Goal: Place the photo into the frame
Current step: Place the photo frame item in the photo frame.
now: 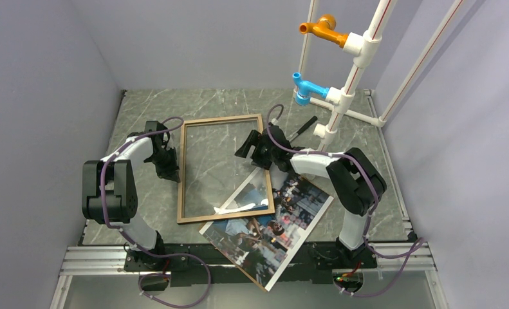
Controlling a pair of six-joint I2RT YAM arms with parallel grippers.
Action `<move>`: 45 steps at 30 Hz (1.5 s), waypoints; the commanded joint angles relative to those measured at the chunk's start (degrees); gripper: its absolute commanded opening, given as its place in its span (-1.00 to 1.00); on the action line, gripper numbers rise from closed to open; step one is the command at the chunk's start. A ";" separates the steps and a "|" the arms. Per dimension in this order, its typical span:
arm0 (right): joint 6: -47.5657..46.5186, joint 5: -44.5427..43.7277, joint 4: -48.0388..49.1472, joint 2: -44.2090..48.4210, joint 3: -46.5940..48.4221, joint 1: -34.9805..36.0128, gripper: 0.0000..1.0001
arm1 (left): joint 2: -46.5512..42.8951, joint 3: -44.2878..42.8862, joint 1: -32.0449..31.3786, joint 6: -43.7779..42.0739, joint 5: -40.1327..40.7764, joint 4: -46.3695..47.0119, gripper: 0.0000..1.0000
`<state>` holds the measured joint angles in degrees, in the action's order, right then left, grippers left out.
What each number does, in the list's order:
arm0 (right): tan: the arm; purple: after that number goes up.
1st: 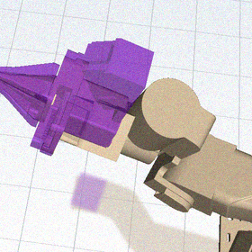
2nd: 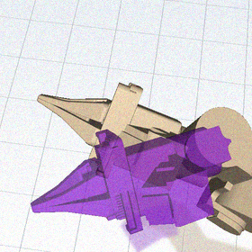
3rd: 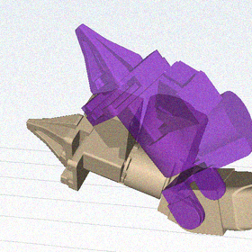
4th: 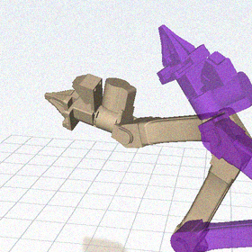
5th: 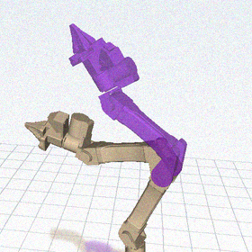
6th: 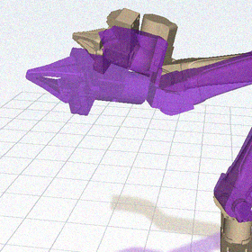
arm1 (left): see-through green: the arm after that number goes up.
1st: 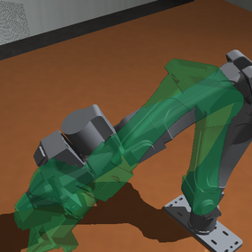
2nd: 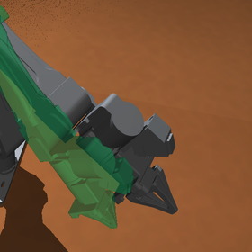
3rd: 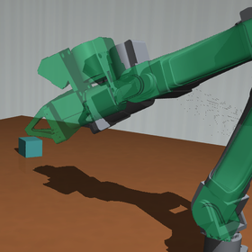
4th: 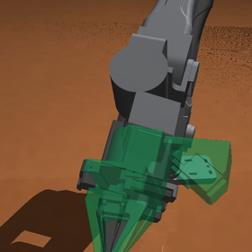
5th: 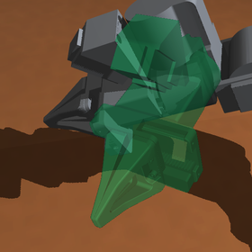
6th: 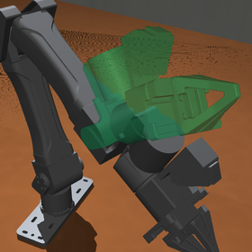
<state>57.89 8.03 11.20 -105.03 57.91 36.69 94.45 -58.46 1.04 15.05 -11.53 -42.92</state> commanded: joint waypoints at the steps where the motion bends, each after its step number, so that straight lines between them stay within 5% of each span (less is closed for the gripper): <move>1: -2.61 -3.86 -3.92 2.22 2.89 1.20 0.73 | 0.73 -0.90 -0.69 -0.54 -1.22 -0.28 -1.00; 12: -3.73 -9.61 -8.46 4.20 3.03 2.70 0.99 | 0.64 -0.85 -0.68 -0.54 -1.05 -0.26 -1.00; 45: -7.77 -23.93 -20.56 11.21 4.36 4.47 0.99 | 0.30 -0.91 -2.22 -0.52 0.16 -0.58 -1.00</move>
<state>51.94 -12.01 -6.85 -95.85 59.57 40.77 94.43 -58.85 -0.27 14.66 -10.63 -43.20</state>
